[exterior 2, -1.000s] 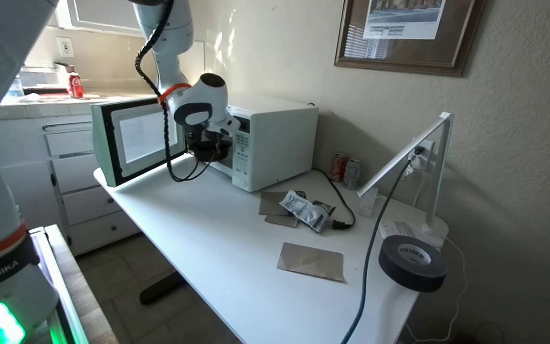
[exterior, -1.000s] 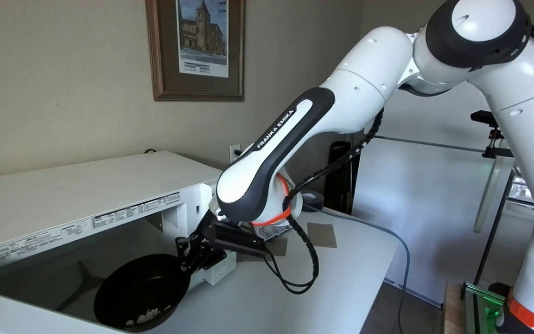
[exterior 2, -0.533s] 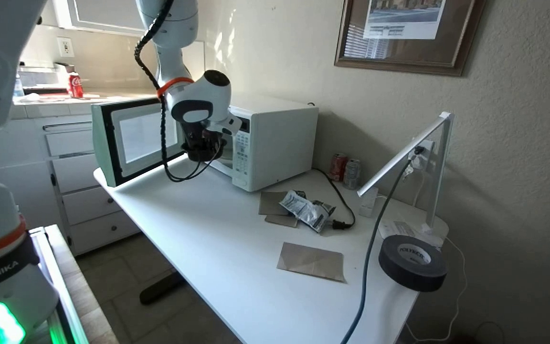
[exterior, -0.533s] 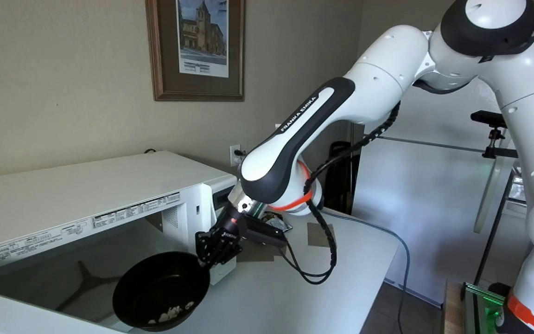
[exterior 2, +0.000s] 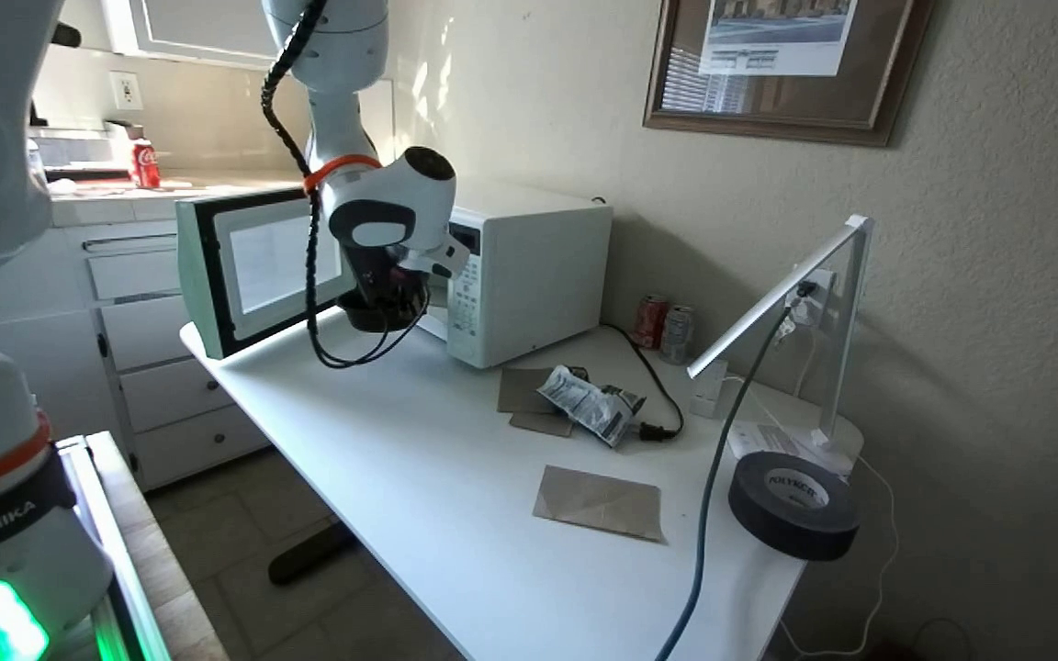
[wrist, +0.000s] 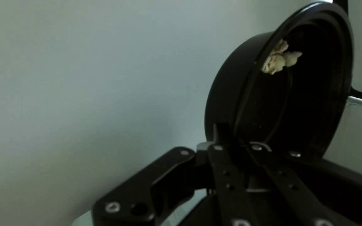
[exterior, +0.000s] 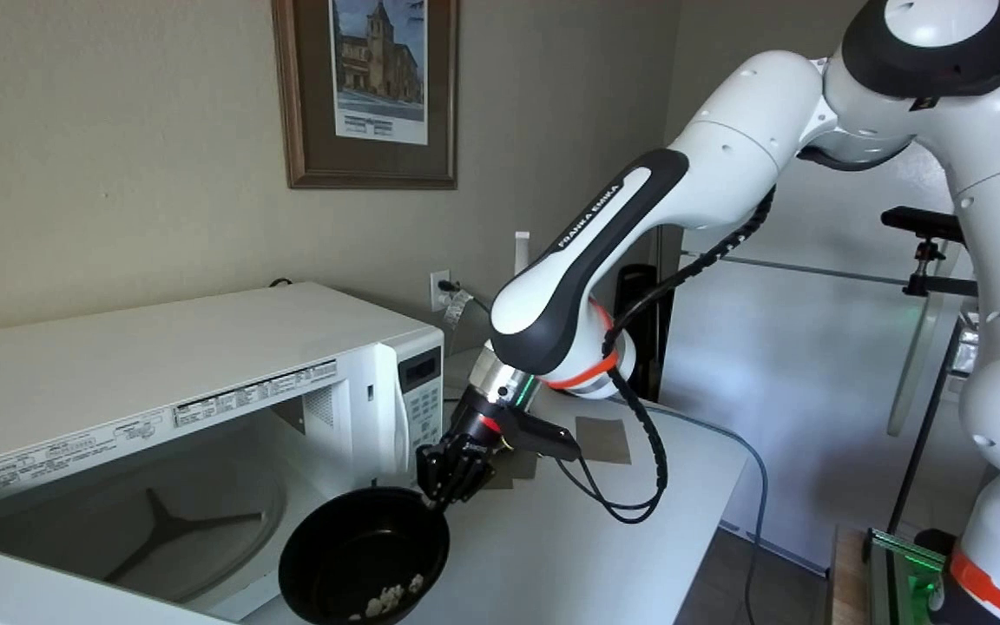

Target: Take the black bowl out of the microwave

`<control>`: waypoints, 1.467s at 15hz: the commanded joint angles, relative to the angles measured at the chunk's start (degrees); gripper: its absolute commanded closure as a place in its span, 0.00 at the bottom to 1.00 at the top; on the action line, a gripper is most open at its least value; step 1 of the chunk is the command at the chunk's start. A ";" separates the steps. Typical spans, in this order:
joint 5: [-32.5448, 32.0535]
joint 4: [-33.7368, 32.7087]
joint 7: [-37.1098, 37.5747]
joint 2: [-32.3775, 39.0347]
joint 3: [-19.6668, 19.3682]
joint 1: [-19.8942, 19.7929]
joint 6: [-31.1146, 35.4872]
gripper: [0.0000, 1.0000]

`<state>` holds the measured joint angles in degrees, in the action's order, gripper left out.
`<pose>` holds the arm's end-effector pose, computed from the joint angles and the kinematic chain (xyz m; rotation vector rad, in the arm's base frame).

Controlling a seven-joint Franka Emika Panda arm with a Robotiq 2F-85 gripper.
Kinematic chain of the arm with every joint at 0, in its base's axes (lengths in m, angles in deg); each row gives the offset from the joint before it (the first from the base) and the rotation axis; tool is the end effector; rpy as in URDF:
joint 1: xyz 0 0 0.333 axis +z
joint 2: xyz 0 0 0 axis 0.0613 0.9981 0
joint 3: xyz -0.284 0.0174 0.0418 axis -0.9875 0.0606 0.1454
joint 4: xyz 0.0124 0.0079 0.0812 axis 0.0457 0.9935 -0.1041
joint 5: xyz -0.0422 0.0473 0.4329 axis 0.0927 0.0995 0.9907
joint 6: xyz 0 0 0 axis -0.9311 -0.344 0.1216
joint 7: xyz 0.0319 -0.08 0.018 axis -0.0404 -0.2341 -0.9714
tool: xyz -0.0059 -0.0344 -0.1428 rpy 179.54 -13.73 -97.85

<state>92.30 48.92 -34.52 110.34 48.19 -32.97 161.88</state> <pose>0.5232 0.1928 0.1238 -2.5861 0.1955 -0.2135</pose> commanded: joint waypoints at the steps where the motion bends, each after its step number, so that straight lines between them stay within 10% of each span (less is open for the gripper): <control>1: 2.33 4.60 -4.05 -3.35 4.93 -7.52 -3.26 0.98; 12: 0.69 12.53 -8.31 -8.53 11.52 -24.50 -9.15 0.98; 22: -0.67 15.53 -7.76 -13.07 10.17 -27.93 -13.25 0.98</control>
<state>92.35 63.01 -42.59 100.46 58.28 -60.04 150.96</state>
